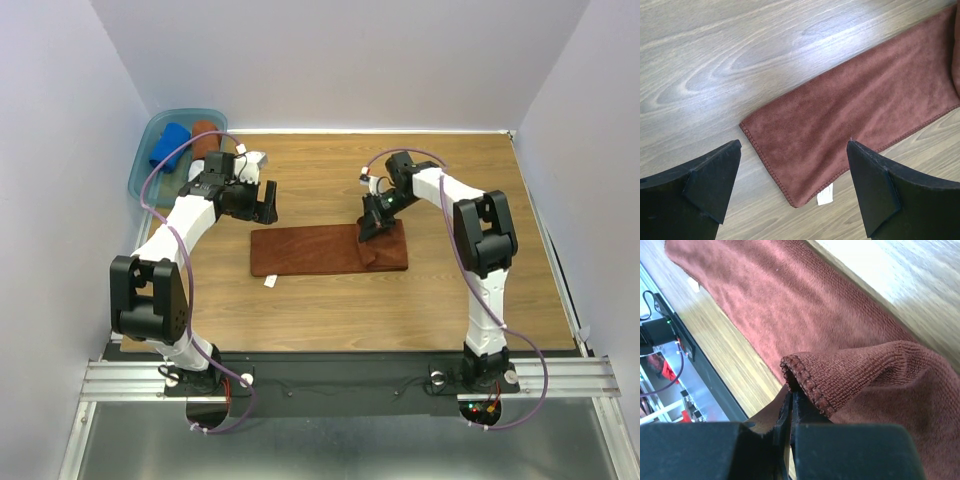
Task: Roll the towels
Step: Fold the towel
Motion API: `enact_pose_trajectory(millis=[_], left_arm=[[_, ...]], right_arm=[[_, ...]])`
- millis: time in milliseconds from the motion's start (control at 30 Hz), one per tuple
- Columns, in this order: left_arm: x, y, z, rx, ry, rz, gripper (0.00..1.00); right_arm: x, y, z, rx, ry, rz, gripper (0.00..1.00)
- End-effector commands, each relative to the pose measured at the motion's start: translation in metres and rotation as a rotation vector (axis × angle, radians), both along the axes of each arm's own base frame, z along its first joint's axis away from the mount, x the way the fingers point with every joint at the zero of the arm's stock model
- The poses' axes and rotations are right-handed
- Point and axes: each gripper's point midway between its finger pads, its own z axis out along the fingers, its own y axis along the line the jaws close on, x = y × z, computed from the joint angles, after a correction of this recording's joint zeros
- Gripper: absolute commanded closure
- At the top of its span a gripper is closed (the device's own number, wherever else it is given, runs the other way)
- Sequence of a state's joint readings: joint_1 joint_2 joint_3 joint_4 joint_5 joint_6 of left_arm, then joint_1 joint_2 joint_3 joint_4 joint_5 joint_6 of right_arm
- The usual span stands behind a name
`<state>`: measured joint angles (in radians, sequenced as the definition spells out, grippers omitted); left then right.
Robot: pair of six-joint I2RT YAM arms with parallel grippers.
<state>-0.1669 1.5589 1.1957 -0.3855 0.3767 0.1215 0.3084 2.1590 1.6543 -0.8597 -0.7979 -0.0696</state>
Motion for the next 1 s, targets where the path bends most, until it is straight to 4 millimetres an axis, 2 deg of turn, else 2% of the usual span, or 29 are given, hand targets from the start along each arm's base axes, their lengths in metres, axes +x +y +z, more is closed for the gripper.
enact_pose_trajectory(millis=[0, 167, 400, 433, 467, 533, 567, 700, 767, 833, 867, 933, 967], left_arm=[[0.008, 0.001, 0.015, -0.012, -0.036, 0.006, 0.01], [0.007, 0.003, 0.012, -0.008, -0.032, 0.008, 0.01], [0.007, 0.004, 0.010, -0.011, -0.029, 0.012, 0.01], [0.007, 0.004, 0.010, -0.010, -0.029, 0.013, 0.01], [0.007, 0.004, 0.008, -0.009, -0.025, 0.015, 0.01], [0.006, 0.004, 0.007, -0.010, -0.024, 0.019, 0.01], [0.005, 0.004, 0.007, -0.013, -0.021, 0.018, 0.01], [-0.001, 0.003, -0.006, -0.026, 0.009, 0.032, 0.01], [-0.001, 0.002, -0.010, -0.042, 0.017, 0.045, 0.04], [-0.004, 0.000, -0.017, -0.056, 0.033, 0.051, 0.07], [-0.005, -0.002, -0.018, -0.065, 0.041, 0.056, 0.09], [-0.007, -0.001, -0.026, -0.063, 0.054, 0.067, 0.12], [-0.008, -0.002, -0.029, -0.064, 0.062, 0.064, 0.19]], right_arm=[[0.003, 0.016, 0.004, 0.040, -0.008, 0.020, 0.99], [-0.001, 0.020, -0.005, 0.034, 0.010, 0.033, 0.99], [-0.002, 0.027, -0.007, 0.034, 0.015, 0.038, 0.99], [-0.001, 0.027, -0.009, 0.031, 0.021, 0.035, 0.97], [0.001, 0.029, -0.006, 0.040, 0.015, 0.035, 0.85], [0.003, 0.031, 0.002, 0.056, 0.005, 0.036, 0.72], [0.003, 0.033, 0.010, 0.077, -0.005, 0.044, 0.52], [0.001, 0.036, 0.039, 0.130, -0.063, 0.071, 0.28], [0.000, 0.036, 0.058, 0.148, -0.107, 0.086, 0.28], [-0.004, 0.031, 0.068, 0.147, -0.124, 0.096, 0.30], [-0.004, 0.028, 0.075, 0.144, -0.156, 0.104, 0.37], [0.001, 0.013, 0.071, 0.089, -0.175, 0.080, 0.47], [0.005, 0.006, 0.067, 0.059, -0.196, 0.081, 0.53]])
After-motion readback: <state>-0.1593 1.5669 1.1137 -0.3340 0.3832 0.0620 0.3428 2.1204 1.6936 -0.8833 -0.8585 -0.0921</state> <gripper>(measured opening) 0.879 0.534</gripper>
